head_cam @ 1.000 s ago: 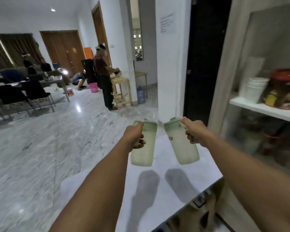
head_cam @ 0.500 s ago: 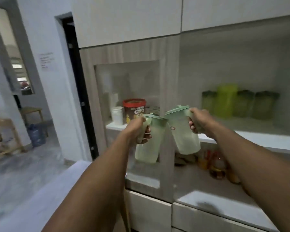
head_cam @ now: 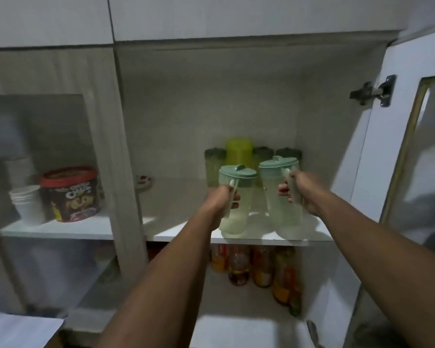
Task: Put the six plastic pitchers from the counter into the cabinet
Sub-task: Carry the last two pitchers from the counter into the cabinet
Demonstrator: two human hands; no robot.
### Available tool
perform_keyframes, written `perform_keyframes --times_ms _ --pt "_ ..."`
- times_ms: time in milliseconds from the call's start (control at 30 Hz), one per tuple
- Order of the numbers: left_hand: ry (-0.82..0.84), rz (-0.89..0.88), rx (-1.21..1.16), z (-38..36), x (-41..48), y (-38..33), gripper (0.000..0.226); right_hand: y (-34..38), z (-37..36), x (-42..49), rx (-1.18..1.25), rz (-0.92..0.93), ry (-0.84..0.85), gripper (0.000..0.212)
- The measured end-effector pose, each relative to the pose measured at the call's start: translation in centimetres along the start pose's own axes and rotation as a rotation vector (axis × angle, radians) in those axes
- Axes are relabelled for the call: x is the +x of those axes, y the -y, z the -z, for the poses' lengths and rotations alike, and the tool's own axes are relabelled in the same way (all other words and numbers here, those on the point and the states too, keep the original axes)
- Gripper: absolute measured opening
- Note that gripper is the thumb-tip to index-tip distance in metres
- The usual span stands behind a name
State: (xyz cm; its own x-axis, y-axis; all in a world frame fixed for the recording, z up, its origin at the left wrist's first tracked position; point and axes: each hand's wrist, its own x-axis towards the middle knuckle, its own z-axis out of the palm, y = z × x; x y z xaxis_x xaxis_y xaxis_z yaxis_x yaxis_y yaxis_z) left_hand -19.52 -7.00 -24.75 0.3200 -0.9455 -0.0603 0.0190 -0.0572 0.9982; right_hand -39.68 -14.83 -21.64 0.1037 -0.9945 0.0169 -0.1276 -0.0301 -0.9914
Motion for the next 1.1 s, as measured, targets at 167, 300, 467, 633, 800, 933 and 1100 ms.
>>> perform_keyframes --times_ms 167,300,467,633,800,933,1100 --pt "0.027 0.008 -0.032 -5.0 8.6 1.4 0.023 -3.1 1.2 7.5 0.055 -0.064 -0.093 0.036" --pt "0.099 -0.026 -0.027 -7.6 15.3 1.8 0.018 -4.1 1.7 13.2 0.087 -0.098 -0.168 0.038" --pt "0.096 0.008 0.084 -8.9 22.7 0.6 0.022 -4.2 1.3 19.6 0.112 -0.08 -0.224 0.039" --pt "0.204 -0.044 0.164 -8.3 26.9 0.6 0.004 -4.2 0.8 22.6 0.018 -0.119 -0.172 0.037" --pt "0.233 -0.077 0.197 -7.9 29.0 0.6 0.008 -4.9 -0.1 24.2 0.03 -0.119 -0.098 0.037" --pt "0.233 -0.075 0.218 -7.7 29.4 0.6 0.009 -4.8 -0.7 24.4 0.045 -0.125 -0.084 0.034" --pt "0.232 -0.066 0.258 -7.5 29.5 0.4 0.014 -4.5 -0.5 24.1 0.006 -0.156 -0.097 0.039"
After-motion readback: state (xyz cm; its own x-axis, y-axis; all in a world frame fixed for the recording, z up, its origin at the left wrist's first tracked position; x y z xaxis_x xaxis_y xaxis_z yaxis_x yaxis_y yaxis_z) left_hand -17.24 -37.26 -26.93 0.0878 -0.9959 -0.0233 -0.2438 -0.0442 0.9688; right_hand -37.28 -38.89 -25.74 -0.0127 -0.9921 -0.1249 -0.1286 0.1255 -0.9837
